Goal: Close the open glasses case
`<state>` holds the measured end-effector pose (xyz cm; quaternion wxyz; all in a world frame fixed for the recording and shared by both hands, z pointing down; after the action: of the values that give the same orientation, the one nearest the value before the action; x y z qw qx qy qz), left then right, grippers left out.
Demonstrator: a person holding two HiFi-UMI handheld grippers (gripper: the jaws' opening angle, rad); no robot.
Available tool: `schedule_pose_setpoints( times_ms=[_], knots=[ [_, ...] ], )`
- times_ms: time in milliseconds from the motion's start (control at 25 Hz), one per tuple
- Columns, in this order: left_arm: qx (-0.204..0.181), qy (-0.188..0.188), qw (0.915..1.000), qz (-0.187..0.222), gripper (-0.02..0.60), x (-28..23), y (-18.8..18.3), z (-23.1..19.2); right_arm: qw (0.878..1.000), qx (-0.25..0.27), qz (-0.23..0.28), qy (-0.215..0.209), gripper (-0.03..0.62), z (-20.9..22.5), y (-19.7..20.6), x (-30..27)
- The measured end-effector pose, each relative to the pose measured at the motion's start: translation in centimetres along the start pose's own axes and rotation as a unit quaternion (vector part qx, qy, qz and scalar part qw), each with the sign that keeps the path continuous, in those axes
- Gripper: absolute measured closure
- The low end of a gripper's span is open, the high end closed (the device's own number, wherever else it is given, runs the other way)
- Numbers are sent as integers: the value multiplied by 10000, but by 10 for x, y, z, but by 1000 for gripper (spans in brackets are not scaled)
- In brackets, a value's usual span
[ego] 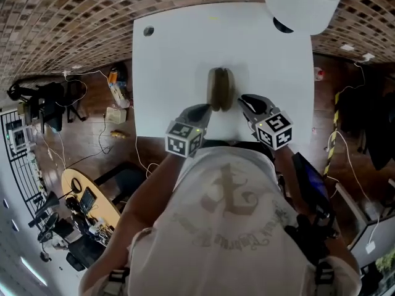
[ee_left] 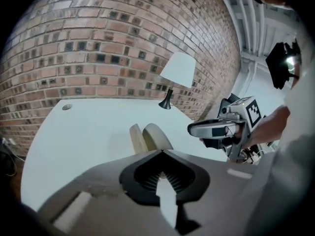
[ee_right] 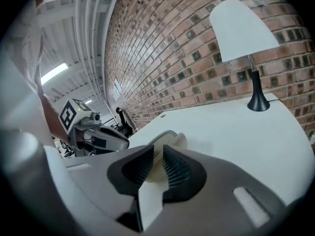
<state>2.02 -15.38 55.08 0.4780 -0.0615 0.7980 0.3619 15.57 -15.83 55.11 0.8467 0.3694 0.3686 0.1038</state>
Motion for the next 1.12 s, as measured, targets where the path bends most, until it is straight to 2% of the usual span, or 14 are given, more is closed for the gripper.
schedule_pose_setpoints(
  times_ms=[280,440,760,880,1120],
  knots=[
    [84,-476,9983,-337,577,-18,-2,-9,9983,-374,-333,-283,443,17,10,-21],
    [150,-594,9969,-492,575,-25,-4,-14,9968,-549,-504,-288,403,22,13,-30],
    [148,-461,9969,-622,575,-32,1,-26,9937,-785,-753,-261,368,14,22,-53],
    [167,-530,9966,-616,575,-31,4,-37,9944,-762,-708,-169,370,9,20,-55],
    [339,-363,9971,-580,575,-32,13,-59,9959,-679,-591,-35,370,-4,8,-62]
  ],
)
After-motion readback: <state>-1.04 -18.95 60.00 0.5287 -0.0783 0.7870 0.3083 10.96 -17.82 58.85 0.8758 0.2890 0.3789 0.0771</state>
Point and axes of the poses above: the fingertips, and each gripper's own axes: x backward along the fingers, z to its right, y out of its underside, the point moved 3 cm from there along x, backward along the fingers, and after that the axes turned 12 degrees about -z, right-handed, at the moved point
